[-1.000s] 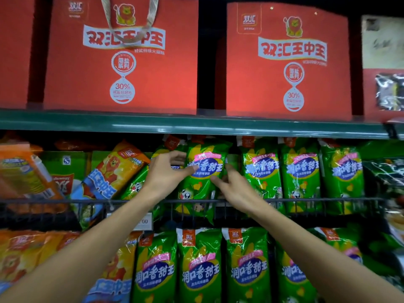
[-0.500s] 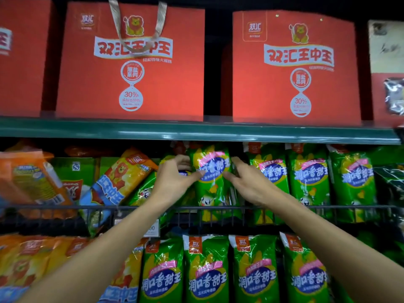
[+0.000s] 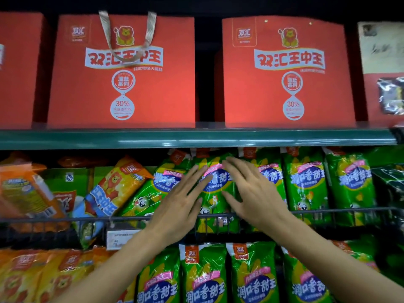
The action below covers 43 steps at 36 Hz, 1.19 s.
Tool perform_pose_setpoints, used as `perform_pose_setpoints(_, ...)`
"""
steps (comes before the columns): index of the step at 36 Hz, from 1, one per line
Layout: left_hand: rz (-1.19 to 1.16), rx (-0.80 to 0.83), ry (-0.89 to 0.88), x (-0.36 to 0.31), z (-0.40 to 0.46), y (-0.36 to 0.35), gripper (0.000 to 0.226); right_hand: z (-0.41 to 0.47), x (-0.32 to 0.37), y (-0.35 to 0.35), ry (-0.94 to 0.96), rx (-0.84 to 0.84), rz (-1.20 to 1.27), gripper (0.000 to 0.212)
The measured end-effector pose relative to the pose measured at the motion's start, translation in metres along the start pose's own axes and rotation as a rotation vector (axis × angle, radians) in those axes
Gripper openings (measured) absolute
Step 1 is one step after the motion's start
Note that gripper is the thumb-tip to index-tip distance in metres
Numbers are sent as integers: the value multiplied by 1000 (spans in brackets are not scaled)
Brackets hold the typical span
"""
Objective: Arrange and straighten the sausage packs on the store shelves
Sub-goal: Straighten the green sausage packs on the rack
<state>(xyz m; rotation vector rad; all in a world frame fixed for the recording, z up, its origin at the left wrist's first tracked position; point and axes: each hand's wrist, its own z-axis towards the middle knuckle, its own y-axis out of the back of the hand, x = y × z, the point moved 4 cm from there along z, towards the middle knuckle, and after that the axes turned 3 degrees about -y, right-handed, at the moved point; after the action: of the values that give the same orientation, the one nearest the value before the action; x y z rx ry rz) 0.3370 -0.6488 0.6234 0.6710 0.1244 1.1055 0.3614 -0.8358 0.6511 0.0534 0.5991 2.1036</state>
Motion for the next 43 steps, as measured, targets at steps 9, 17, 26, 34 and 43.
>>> perform_pose_setpoints(9,252,113,-34,6,4,-10,61,-17,1,-41,62,84,46,74)
perform_pose_setpoints(17,273,111,13,8,5,-10,65,-14,2,-51,15,82,87,76)
perform_pose_setpoints(26,216,178,31,5,3,-6,65,-18,6,-48,-30,-32,143,74)
perform_pose_setpoints(34,189,184,28,8,1,-9,66,-18,10,-44,-56,-57,163,70)
perform_pose_setpoints(43,67,130,40,9,-2,-9,66,-17,11,-41,-52,-102,199,65)
